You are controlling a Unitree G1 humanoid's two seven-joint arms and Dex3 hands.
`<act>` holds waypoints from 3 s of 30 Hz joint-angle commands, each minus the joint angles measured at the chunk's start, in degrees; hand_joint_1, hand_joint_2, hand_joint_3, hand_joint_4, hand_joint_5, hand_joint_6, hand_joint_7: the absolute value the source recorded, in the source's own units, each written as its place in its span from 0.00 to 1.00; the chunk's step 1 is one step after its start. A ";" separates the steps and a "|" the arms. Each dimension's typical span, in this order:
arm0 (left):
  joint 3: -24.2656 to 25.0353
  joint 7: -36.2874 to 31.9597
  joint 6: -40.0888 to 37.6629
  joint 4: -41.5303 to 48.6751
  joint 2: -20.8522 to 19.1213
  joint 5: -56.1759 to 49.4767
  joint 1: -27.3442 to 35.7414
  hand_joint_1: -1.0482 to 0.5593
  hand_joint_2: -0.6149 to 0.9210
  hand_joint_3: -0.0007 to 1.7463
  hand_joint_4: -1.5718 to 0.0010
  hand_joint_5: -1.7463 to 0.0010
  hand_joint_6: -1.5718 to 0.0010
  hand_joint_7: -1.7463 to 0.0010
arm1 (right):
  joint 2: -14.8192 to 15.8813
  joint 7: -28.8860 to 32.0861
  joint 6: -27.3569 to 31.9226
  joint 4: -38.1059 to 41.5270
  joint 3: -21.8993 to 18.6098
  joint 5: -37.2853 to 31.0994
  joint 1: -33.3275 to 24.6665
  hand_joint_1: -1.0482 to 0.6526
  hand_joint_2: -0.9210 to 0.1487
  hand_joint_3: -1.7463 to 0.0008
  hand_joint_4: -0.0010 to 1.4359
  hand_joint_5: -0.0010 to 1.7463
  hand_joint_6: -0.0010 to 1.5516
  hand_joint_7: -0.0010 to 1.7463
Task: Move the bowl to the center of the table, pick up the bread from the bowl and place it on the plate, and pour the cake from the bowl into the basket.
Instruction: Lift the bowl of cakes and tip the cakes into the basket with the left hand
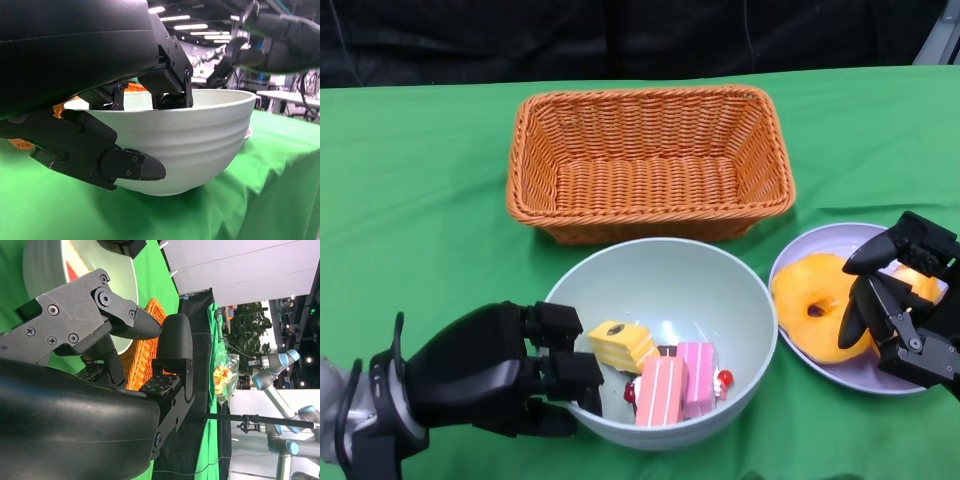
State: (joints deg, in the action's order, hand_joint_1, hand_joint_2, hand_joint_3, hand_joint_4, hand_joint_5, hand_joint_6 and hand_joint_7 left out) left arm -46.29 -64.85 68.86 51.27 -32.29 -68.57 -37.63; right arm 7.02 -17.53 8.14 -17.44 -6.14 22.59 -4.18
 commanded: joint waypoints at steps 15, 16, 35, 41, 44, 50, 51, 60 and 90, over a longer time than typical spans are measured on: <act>17.89 23.83 9.31 -9.92 -2.56 24.47 2.43 0.55 0.76 0.58 0.44 0.21 0.48 0.32 | 0.53 -0.41 -0.28 -0.14 -0.75 0.00 -0.41 0.56 0.28 0.43 0.49 0.98 0.43 0.78; 18.96 25.27 8.91 -9.68 -1.91 26.20 2.13 0.55 0.73 0.62 0.45 0.18 0.49 0.30 | 0.54 -0.45 -0.27 -0.13 -0.71 -0.01 -0.41 0.56 0.27 0.43 0.49 0.98 0.43 0.78; 29.52 62.98 -2.36 -3.35 13.03 63.48 -3.03 0.61 0.75 0.70 0.49 0.04 0.53 0.16 | 0.28 -1.10 -2.12 1.29 0.75 -2.07 -0.51 0.55 0.33 0.39 0.51 0.99 0.44 0.79; 34.48 72.01 -11.21 -3.04 18.02 69.57 -6.15 0.56 0.83 0.59 0.50 0.02 0.55 0.18 | 0.17 -1.07 -3.47 2.22 1.22 -3.24 -0.56 0.55 0.33 0.40 0.50 1.00 0.43 0.79; 37.07 73.91 -16.32 -3.69 20.56 71.01 -7.38 0.54 0.84 0.57 0.49 0.02 0.54 0.23 | 0.11 -0.74 -3.57 2.15 1.49 -3.62 -0.65 0.55 0.33 0.39 0.50 1.00 0.44 0.79; 41.10 77.56 -22.98 -4.11 24.97 73.38 -10.23 0.55 0.85 0.54 0.52 0.00 0.57 0.18 | 0.09 -0.67 -4.50 2.82 1.83 -4.55 -0.59 0.54 0.34 0.39 0.50 0.99 0.44 0.80; 41.60 77.43 -23.55 -3.64 25.58 73.04 -10.94 0.55 0.85 0.53 0.52 0.00 0.58 0.17 | 0.08 -0.87 -4.87 3.04 1.81 -4.60 -0.55 0.54 0.34 0.39 0.50 0.99 0.44 0.80; 48.59 85.86 -38.41 -0.31 32.03 82.06 -16.48 0.50 0.82 0.56 0.54 0.00 0.59 0.13 | 0.37 -0.83 -4.89 3.45 1.72 -5.07 -0.75 0.55 0.32 0.39 0.50 0.99 0.43 0.80; 73.39 89.80 -92.23 5.19 35.67 108.52 -25.07 0.52 0.75 0.73 0.48 0.00 0.56 0.00 | 0.35 -2.35 -6.81 5.27 1.69 -6.31 -0.90 0.54 0.35 0.38 0.51 1.00 0.44 0.82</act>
State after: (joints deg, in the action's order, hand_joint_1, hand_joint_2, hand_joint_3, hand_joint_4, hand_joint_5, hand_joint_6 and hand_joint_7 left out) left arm 26.18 24.70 -22.74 55.93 4.40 38.79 -60.64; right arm 7.00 -19.68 2.25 -12.45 -4.14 15.99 -4.61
